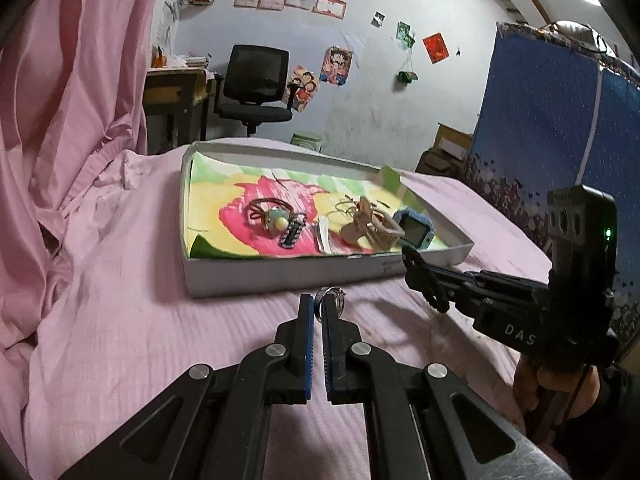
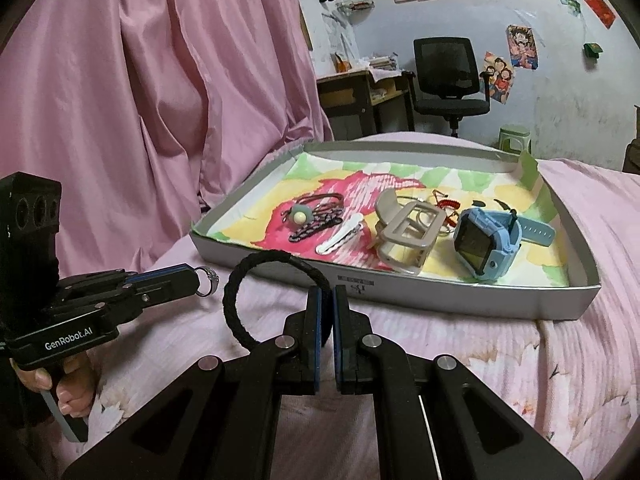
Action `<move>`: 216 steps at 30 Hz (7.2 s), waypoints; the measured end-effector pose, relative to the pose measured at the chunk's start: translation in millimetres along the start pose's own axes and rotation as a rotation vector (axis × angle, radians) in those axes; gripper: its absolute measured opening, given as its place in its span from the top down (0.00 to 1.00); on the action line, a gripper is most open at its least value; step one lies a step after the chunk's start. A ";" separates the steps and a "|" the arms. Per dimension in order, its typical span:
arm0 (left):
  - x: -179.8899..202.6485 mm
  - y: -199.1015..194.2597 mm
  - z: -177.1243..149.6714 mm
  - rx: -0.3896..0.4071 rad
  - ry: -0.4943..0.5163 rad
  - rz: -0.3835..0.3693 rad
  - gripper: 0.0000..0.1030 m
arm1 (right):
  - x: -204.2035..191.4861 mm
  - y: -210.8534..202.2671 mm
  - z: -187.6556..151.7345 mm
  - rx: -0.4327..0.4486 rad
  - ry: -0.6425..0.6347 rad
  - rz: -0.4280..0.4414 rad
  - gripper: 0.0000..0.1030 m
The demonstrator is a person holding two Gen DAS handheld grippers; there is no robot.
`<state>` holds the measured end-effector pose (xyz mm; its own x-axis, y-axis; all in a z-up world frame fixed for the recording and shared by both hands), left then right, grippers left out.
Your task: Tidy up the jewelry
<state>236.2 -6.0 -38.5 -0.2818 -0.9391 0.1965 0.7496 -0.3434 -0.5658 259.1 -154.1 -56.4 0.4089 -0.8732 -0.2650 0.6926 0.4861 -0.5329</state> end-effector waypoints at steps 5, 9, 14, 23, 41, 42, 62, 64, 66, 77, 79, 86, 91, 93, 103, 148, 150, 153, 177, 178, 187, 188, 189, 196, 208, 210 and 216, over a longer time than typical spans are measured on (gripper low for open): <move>10.5 -1.0 16.6 0.042 0.002 -0.004 0.96 | 8.4 -11.8 9.9 0.055 0.037 -0.004 0.95; 16.4 2.0 36.4 0.090 -0.016 0.005 0.96 | 18.5 -19.7 17.6 0.095 0.066 -0.016 0.95; 14.2 9.0 57.8 0.144 -0.061 0.034 0.96 | 33.6 -24.7 31.6 0.140 0.076 -0.068 0.95; 8.8 46.1 96.9 0.193 -0.086 0.123 0.96 | 69.9 -11.4 89.2 0.205 0.045 -0.222 0.95; 1.5 115.5 119.2 0.140 -0.079 0.227 0.96 | 105.7 46.0 97.3 0.128 0.089 -0.338 0.95; 1.1 118.8 118.5 0.127 -0.080 0.229 0.96 | 107.1 47.9 95.4 0.117 0.091 -0.336 0.95; -9.0 172.0 84.9 -0.267 -0.139 0.205 0.95 | 120.3 88.2 68.1 -0.128 0.143 -0.296 0.94; -7.5 172.2 82.8 -0.281 -0.132 0.205 0.94 | 120.0 88.8 67.6 -0.140 0.144 -0.293 0.94; -6.6 172.3 82.9 -0.287 -0.127 0.206 0.94 | 120.0 88.4 67.4 -0.144 0.143 -0.290 0.94; -6.2 134.7 90.0 -0.118 -0.136 0.203 0.92 | 118.3 42.0 72.9 0.024 0.169 -0.284 0.62; -6.1 124.6 92.5 -0.079 -0.142 0.203 0.82 | 116.2 30.5 73.8 0.063 0.168 -0.284 0.57; -3.4 93.0 99.5 0.047 -0.129 0.219 0.42 | 111.6 -1.3 78.8 0.164 0.152 -0.294 0.42; -1.6 73.8 100.1 0.112 -0.113 0.239 0.27 | 104.0 -20.8 82.2 0.226 0.136 -0.294 0.28; -1.2 66.9 100.3 0.136 -0.111 0.242 0.24 | 100.7 -28.2 83.4 0.247 0.128 -0.296 0.21; 2.2 27.0 91.1 0.243 -0.097 0.251 0.00 | 83.5 -56.9 80.2 0.316 0.093 -0.275 0.01; 25.9 -130.9 6.7 0.407 -0.060 0.329 0.00 | -7.5 -185.9 7.8 0.425 0.027 -0.273 0.01; 26.4 -136.2 3.5 0.415 -0.063 0.331 0.00 | -8.6 -189.8 5.2 0.428 0.026 -0.278 0.01; 27.7 -143.1 -2.1 0.426 -0.057 0.337 0.00 | -13.2 -193.3 -0.1 0.427 0.019 -0.285 0.01; 28.8 -126.1 -56.3 0.380 -0.056 0.354 0.00 | 0.8 -182.1 -46.3 0.353 0.053 -0.342 0.01; 29.6 -124.2 -58.2 0.374 -0.051 0.354 0.00 | 3.3 -181.3 -47.3 0.349 0.062 -0.344 0.01; 36.6 -120.1 -64.1 0.354 -0.015 0.341 0.00 | 8.6 -175.4 -55.5 0.312 0.070 -0.359 0.01; 37.0 -119.7 -64.3 0.355 -0.017 0.342 0.00 | 9.2 -175.3 -55.5 0.311 0.069 -0.360 0.01; 37.1 -119.5 -64.3 0.355 -0.018 0.343 0.00 | 9.6 -175.2 -55.6 0.310 0.068 -0.360 0.01; 40.3 -118.8 -65.3 0.355 -0.021 0.341 0.00 | 8.9 -171.2 -59.2 0.288 0.060 -0.363 0.01; 42.0 -118.8 -65.9 0.353 -0.018 0.340 0.00 | 8.7 -170.4 -59.0 0.289 0.061 -0.362 0.01; 41.4 -119.0 -65.7 0.354 -0.018 0.340 0.00 | 8.7 -170.7 -59.0 0.289 0.061 -0.362 0.01; 42.8 -118.9 -66.6 0.356 -0.016 0.340 0.00 | 8.5 -170.7 -59.0 0.289 0.060 -0.362 0.01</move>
<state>95.2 -4.5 -16.1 0.0220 -0.9978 0.0620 0.9564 0.0029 -0.2919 109.3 -246.5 -15.0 0.0808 -0.9848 -0.1539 0.9252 0.1315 -0.3559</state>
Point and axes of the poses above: each gripper's, at about its wrist camera, not at the fingertips, and y roughly the way its jaws point, x to its right, z to its top, the point moved 7 cm from there along y, roughly the way its jaws point, and after that the axes turned 1 degree about -x, right-handed, at the moved point
